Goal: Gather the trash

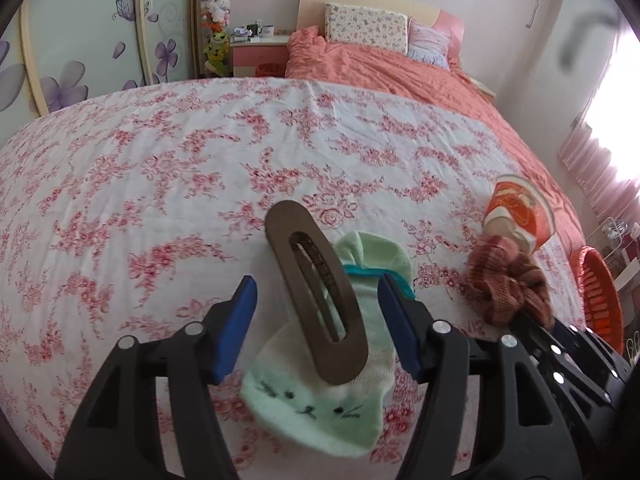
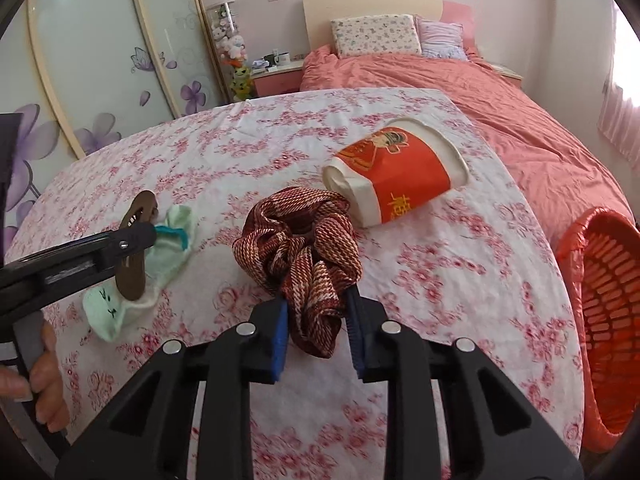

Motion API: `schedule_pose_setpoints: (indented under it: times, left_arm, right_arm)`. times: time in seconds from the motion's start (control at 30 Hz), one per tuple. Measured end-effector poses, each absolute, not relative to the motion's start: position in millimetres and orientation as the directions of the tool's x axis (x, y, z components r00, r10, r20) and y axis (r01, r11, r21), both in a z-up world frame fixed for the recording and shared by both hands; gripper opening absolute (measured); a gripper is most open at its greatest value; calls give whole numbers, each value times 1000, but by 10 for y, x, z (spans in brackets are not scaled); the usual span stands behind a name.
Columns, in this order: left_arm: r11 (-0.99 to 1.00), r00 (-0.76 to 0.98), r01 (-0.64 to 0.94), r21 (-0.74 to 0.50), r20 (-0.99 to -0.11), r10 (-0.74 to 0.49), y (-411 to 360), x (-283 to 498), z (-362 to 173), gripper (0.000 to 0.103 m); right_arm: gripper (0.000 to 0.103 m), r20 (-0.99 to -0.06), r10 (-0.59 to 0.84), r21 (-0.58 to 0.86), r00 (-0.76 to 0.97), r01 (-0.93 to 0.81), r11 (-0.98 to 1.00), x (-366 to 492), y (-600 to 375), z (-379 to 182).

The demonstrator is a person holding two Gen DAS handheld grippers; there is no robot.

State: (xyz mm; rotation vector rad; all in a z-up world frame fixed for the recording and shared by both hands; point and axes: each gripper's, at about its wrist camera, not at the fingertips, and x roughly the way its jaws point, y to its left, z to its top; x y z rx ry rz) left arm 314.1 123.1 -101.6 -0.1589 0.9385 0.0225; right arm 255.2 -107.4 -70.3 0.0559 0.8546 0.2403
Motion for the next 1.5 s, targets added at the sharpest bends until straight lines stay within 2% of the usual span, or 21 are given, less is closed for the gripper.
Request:
schedule_pose_setpoints:
  times: [0.13,0.27,0.6,0.77,1.0,1.2,1.23,1.3,1.43,1.5]
  left_arm:
    - [989,578,-99,-107,-815,-30,1189,3205,-1087,38]
    - [989,579,-95,-110,-814,-35,1264,3224,-1086,29]
    - [990,580,-127,-57,-814,28,1748,3178,-1091,28]
    - [985,582,-162,-52,-811,53,1857,3209,-1086,41]
    - [988,605,-156,8,-790,102,1822,3198,-1117,42]
    - [986,610,-166,-10,-787,95,1853,3186,-1114,43]
    - [986,609,-168,-10,-788,96,1849,3178,-1119,49]
    - [984,598,-177,2,-794,110,1851,3182,-1132,72]
    - [983,589,-185,3,-800,113,1863,3183,-1144,78]
    - [982,579,-187,8,-807,117,1864,3190,-1159,86]
  right_arm:
    - [25,-746,232,151,624,-181,972,2566,-1086,-718]
    - [25,-748,231,145,622,-186,972,2580,-1066,-726]
    - [28,-749,230,126,621,-208,970,2588,-1028,-723]
    - [35,-747,223,101,626,-226,969,2624,-907,-716]
    - [38,-769,222,104,600,-226,969,2703,-856,-759]
    - [38,-774,198,72,602,-227,971,2687,-818,-757]
    - [38,-776,186,56,603,-228,972,2683,-796,-759]
    - [38,-777,177,44,605,-228,973,2676,-781,-758]
    - [38,-777,180,48,604,-228,973,2671,-780,-765]
    - [38,-776,181,49,604,-228,972,2674,-790,-765]
